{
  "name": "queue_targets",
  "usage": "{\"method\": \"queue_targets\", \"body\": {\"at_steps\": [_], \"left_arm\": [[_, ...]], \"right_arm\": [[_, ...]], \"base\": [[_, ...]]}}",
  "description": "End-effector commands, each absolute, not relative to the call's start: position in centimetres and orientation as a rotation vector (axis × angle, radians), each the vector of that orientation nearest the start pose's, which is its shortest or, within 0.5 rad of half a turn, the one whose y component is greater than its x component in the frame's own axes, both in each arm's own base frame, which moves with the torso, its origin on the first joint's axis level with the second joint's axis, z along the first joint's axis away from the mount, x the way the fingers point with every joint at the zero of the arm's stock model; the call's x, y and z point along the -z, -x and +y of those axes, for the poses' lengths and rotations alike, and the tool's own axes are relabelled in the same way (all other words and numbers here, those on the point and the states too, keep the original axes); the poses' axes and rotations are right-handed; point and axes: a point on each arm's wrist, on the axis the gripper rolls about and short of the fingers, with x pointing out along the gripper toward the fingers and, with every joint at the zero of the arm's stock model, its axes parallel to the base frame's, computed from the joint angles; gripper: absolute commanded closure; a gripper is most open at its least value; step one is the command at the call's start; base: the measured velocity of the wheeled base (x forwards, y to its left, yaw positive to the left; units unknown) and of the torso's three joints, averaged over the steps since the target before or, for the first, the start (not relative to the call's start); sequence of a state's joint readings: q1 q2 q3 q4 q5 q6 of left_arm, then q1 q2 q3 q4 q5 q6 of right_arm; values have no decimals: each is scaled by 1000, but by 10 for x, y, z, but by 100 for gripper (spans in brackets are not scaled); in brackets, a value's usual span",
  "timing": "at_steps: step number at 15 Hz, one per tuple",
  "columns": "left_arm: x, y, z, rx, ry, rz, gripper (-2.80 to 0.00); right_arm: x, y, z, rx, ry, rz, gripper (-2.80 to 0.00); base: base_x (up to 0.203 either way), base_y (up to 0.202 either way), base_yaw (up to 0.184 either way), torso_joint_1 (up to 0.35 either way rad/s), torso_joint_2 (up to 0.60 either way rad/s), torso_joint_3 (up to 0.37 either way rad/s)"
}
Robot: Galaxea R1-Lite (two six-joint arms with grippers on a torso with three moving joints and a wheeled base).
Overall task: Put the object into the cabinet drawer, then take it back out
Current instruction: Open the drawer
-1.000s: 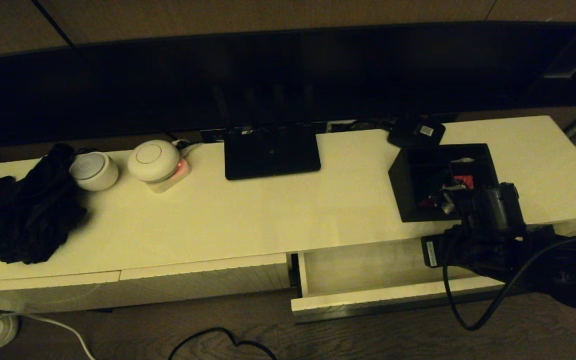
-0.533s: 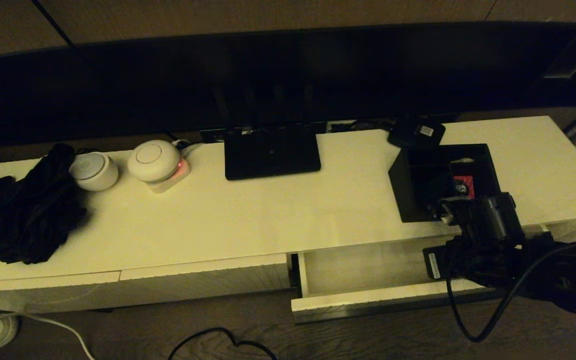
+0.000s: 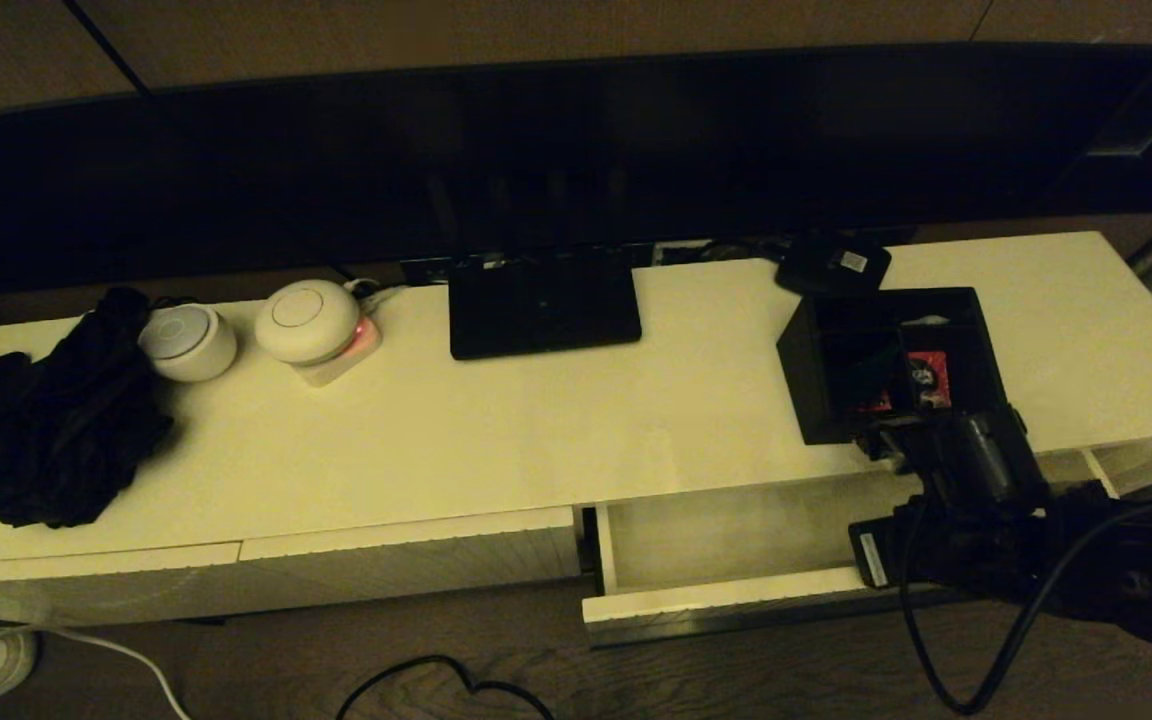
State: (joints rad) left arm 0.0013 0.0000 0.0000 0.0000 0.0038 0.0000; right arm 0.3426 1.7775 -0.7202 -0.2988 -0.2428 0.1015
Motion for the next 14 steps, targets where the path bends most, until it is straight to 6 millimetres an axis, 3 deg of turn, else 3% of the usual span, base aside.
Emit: {"method": "queue_targets", "body": {"at_steps": [1,14], "left_arm": [[-75,23,0,-6,0,3,0],[-75,23,0,-6,0,3,0]], "right_arm": [[-106,-267,90,-55,125,743,0],[-105,-229,78,-57,152,825,0]], "base": [[0,0,0,0,0,0],[0,0,0,0,0,0]]}}
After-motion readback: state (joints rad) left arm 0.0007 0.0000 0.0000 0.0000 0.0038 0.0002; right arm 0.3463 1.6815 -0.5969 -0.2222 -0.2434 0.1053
